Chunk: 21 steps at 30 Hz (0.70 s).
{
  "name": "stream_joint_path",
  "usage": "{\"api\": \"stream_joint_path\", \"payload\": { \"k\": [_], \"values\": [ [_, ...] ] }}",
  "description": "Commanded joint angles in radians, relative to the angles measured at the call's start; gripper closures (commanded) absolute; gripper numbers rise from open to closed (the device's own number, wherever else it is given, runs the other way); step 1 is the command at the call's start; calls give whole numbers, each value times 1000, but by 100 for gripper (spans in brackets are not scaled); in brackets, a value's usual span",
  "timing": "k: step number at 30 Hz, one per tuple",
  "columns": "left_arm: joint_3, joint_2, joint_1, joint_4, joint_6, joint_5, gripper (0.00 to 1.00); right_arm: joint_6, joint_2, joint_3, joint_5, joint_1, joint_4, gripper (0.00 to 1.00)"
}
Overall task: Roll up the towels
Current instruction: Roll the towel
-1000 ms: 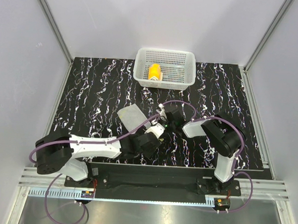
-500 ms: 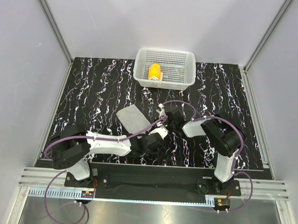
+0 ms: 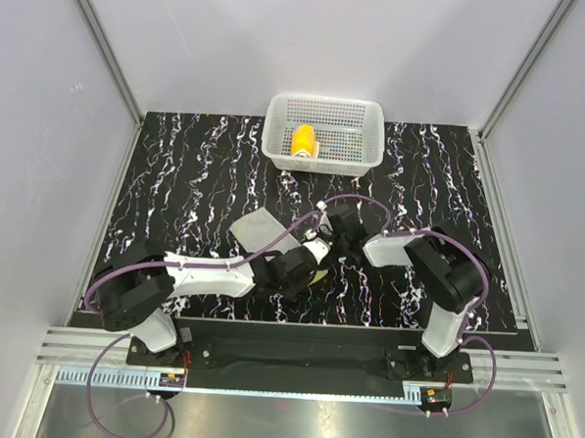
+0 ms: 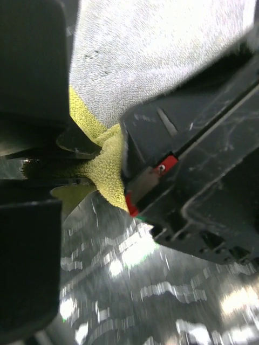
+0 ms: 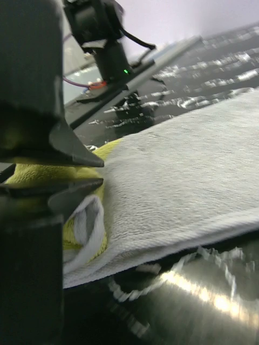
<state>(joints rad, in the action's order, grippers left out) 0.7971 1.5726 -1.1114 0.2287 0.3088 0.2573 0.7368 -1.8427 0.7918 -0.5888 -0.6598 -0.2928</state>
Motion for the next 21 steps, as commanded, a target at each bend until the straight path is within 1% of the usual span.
{"api": "stream_joint_path", "payload": {
  "k": [1,2,3,5,6,7,8,10,12,13,16,17,18,20,21],
  "values": [
    [-13,50,7,-34,76,-283,100,-57,108,65,139,19,196,78],
    [-16,52,12,-46,84,-291,100,-65,150,84,174,23,286,71],
    [-25,47,12,-58,90,-311,100,-68,172,102,207,40,340,68],
    [-39,41,22,-72,105,-334,100,-53,227,127,242,75,388,50],
    [-44,38,27,-86,110,-355,100,-42,243,133,254,94,433,45],
    [-52,30,31,-91,115,-369,100,-31,258,142,276,139,455,43],
    [-53,27,38,-97,118,-377,100,-27,288,145,297,153,504,41],
    [-59,21,47,-106,125,-398,100,-27,315,155,349,201,546,40],
    [-59,26,55,-114,127,-429,100,-25,356,159,382,218,601,39],
    [-59,30,65,-118,128,-443,100,-30,371,162,424,221,621,38],
    [-61,53,91,-134,128,-496,100,-27,456,158,496,224,688,37],
    [-59,61,99,-144,128,-515,100,-25,508,150,509,223,708,37],
    [-61,78,107,-149,128,-548,100,-25,539,144,514,224,712,37],
    [-61,95,136,-170,130,-595,100,-31,624,106,468,224,690,37],
    [-68,110,160,-183,139,-648,100,-36,673,74,430,223,679,36]
  ]
}}
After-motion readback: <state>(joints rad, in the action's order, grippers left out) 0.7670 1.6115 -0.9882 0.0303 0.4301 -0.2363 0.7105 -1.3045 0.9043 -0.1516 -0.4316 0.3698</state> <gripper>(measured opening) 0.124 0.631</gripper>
